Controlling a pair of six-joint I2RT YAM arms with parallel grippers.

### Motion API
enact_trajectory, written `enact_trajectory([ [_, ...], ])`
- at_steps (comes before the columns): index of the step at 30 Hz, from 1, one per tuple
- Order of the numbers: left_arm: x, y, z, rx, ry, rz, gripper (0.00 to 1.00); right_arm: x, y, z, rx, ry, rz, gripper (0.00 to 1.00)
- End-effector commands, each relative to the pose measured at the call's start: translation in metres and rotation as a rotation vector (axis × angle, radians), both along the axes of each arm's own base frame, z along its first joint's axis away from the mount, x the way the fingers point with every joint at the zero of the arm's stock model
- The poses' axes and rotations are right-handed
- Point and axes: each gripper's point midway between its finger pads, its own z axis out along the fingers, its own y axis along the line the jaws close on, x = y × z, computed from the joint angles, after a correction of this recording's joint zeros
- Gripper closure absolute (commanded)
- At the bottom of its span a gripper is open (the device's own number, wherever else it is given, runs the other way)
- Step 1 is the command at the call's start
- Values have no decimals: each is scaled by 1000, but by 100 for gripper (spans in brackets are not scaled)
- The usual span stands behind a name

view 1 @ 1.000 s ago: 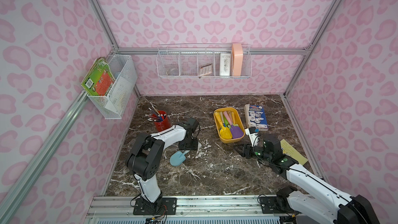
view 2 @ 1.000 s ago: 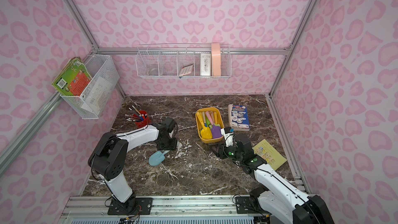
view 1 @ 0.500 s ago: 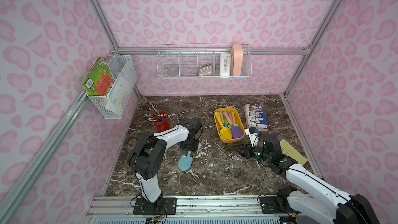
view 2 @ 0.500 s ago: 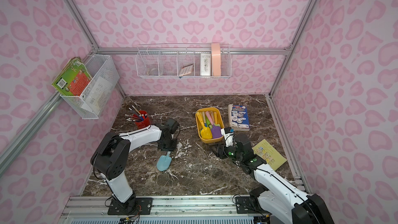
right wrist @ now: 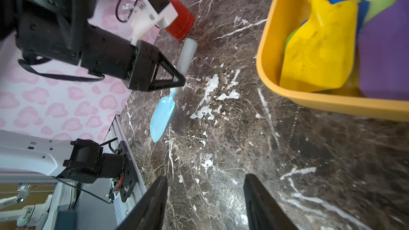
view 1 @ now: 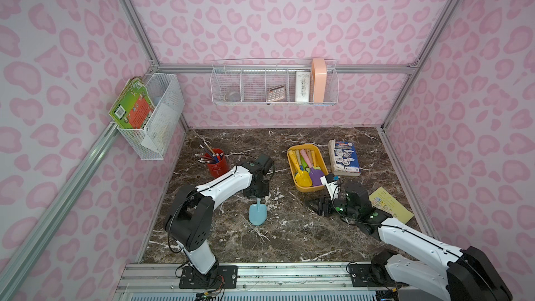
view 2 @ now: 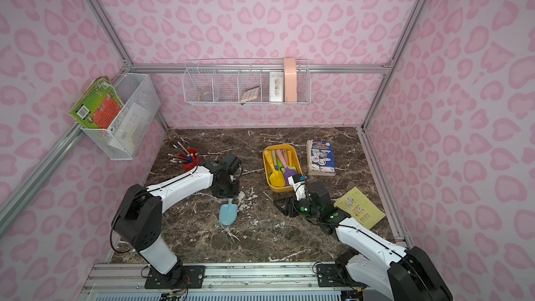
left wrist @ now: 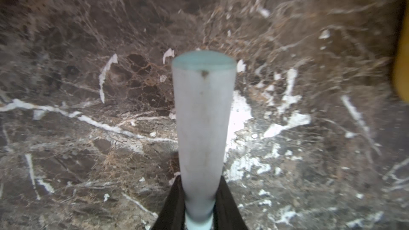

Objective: Put the shovel into the storage box
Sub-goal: Pick up the shovel from the center of the board.

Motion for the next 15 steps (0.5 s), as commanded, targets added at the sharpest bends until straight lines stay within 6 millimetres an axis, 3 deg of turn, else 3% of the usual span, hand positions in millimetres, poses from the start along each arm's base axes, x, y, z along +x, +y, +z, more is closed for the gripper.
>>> enact_trajectory([
  [1,-1,-5,25,-16,-36,60,100,0,16,18,85,-40,32,39],
  [8,3,-35,76,-89,-158,106,100,-3,53,33,176,-43,117,38],
  [15,5,-49,106,-144,-242,151,100,3,75,52,249,-49,154,41],
])
